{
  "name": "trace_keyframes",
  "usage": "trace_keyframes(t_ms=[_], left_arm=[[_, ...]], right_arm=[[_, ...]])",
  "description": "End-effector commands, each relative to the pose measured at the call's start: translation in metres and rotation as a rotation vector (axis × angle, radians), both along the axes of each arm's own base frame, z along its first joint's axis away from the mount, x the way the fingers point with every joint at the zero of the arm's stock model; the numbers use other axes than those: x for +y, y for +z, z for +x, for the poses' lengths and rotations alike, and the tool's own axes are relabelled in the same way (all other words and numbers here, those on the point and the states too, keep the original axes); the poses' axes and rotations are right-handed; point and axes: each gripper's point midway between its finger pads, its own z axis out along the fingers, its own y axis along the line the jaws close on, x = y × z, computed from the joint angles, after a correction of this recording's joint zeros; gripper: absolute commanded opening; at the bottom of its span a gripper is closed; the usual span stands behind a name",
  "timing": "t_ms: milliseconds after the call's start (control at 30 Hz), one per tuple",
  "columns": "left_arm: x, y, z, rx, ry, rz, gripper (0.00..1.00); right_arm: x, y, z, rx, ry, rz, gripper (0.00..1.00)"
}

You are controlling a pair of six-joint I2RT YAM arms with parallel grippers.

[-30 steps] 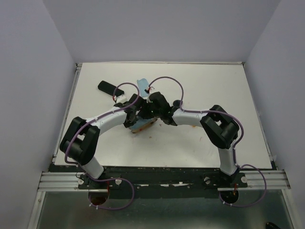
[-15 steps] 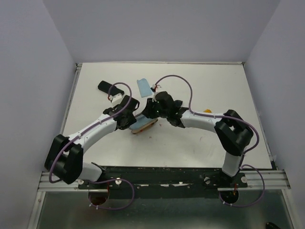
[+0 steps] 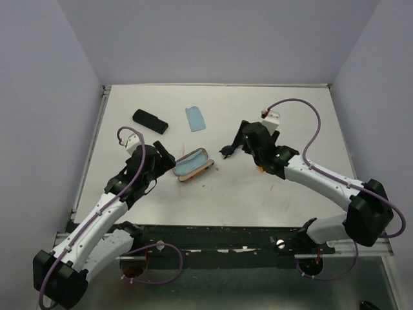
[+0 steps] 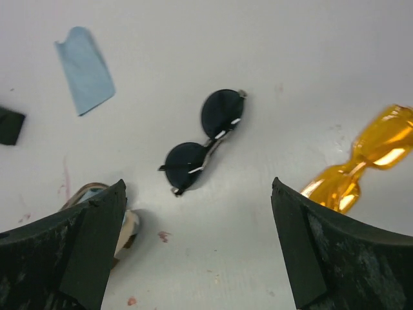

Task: Organize the sunglasses

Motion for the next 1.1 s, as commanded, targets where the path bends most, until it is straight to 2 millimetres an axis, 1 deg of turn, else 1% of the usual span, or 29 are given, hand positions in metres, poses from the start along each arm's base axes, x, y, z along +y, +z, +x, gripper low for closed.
trace_keyframes(t_ms=[0,67,167,233,300,333,400,467,567,633,700,867,1067], left_arm=[[-0.016,0.010,0.026,-0.078,-0.123,-0.011,0.99],[-0.023,0.006,0.039,-0.064,-0.160,-0.008,0.99],[-0.034,-0.001,0.059,-0.016,-0.211,-0.013,0.99],[-0.040,-0.011,0.070,0.031,-0.241,-0.009,0.99],[-0.043,-0.020,0.081,0.080,-0.232,-0.016,0.99],[-0.053,-0.024,0.083,0.093,-0.271,-0.040,0.99],[-0.059,-0.039,0.089,0.142,-0.287,-0.042,0.99],[-0.059,-0.055,0.093,0.198,-0.276,-0.029,0.99],[-0.066,-0.071,0.089,0.250,-0.304,-0.051,0.99],[-0.072,-0.077,0.084,0.257,-0.326,-0.083,0.99],[-0.073,-0.083,0.077,0.262,-0.321,-0.107,0.99],[-0.074,-0.088,0.060,0.271,-0.322,-0.135,0.99],[-0.083,-0.091,0.036,0.277,-0.343,-0.175,0.99]], right_arm=[[-0.080,-0.028,-0.016,0.093,-0.286,-0.051,1.00],[-0.101,-0.044,-0.018,0.151,-0.334,-0.028,1.00],[-0.121,-0.063,-0.017,0.209,-0.387,-0.016,1.00],[-0.129,-0.073,-0.015,0.236,-0.407,-0.038,1.00],[-0.138,-0.081,-0.011,0.260,-0.436,-0.054,0.99],[-0.139,-0.085,-0.010,0.274,-0.438,-0.057,0.97],[-0.140,-0.093,-0.006,0.292,-0.439,-0.076,0.96],[-0.145,-0.104,-0.001,0.320,-0.454,-0.092,0.94],[-0.146,-0.117,0.003,0.358,-0.457,-0.090,0.89],[-0.147,-0.124,0.006,0.371,-0.458,-0.099,0.88],[-0.148,-0.128,0.007,0.380,-0.458,-0.102,0.88],[-0.149,-0.137,0.011,0.385,-0.464,-0.102,0.84],[-0.151,-0.140,0.013,0.395,-0.471,-0.118,0.75]])
